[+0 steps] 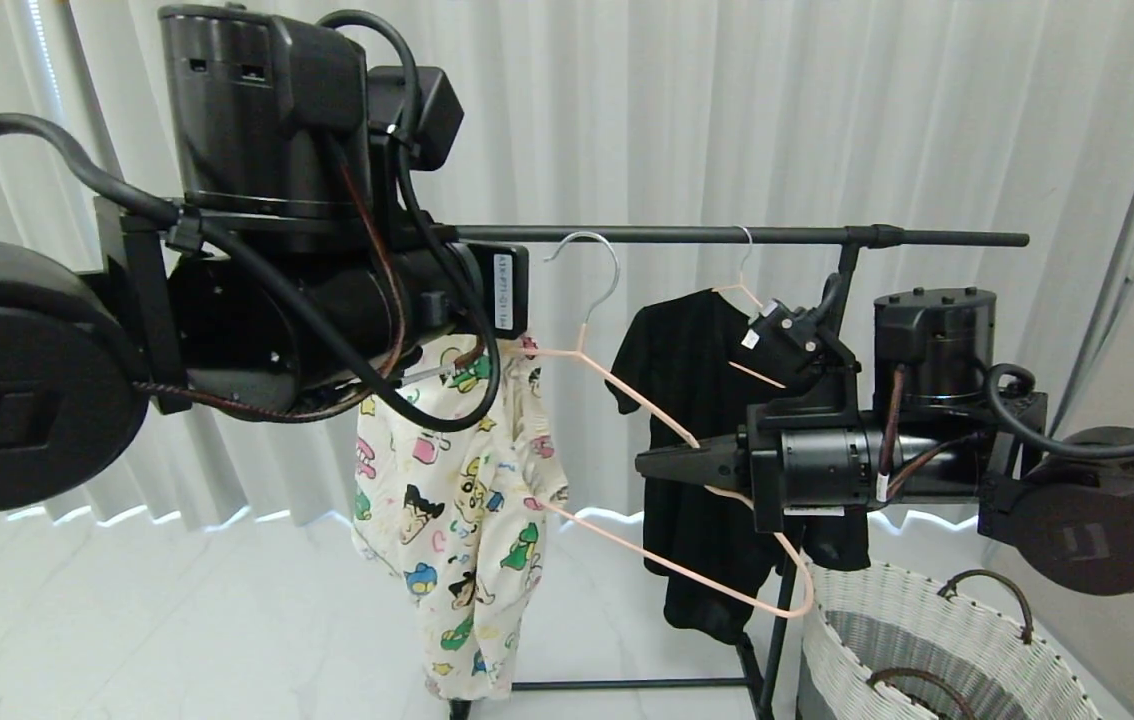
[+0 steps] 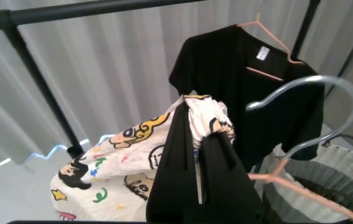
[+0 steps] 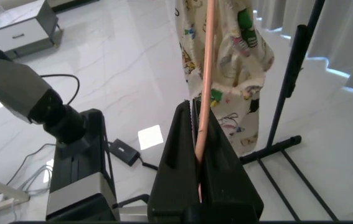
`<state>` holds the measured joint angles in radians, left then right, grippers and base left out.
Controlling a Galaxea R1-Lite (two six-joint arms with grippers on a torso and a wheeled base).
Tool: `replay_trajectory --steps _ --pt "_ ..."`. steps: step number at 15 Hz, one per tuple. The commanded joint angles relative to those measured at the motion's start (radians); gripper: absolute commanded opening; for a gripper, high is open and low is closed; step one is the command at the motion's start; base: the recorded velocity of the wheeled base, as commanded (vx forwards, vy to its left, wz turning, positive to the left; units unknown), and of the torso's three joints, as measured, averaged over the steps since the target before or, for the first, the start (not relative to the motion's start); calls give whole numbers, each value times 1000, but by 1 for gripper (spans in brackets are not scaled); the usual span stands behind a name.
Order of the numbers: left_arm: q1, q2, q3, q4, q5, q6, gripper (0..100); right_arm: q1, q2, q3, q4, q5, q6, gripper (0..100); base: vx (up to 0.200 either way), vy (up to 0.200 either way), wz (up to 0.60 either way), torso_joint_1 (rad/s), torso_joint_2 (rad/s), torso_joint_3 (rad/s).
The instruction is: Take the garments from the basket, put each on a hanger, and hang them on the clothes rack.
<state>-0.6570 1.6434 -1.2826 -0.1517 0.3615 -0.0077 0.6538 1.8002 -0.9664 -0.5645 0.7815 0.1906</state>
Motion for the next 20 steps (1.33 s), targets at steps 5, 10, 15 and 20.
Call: replay_trajectory --steps 5,10,15,20 --pt "-46 58 -38 3 11 3 0 10 -19 -11 -2 -24 1 0 0 0 0 0 0 0" --pt "-76 62 -31 3 63 5 0 10 -25 -11 -58 -48 13 0 0 0 0 0 0 0" --pt "-75 59 -23 1 68 3 100 10 -39 2 -144 -117 44 0 0 0 0 0 0 0" --pt "-70 12 83 -3 128 2 100 3 -101 44 -196 -162 39 0 0 0 0 0 0 0"
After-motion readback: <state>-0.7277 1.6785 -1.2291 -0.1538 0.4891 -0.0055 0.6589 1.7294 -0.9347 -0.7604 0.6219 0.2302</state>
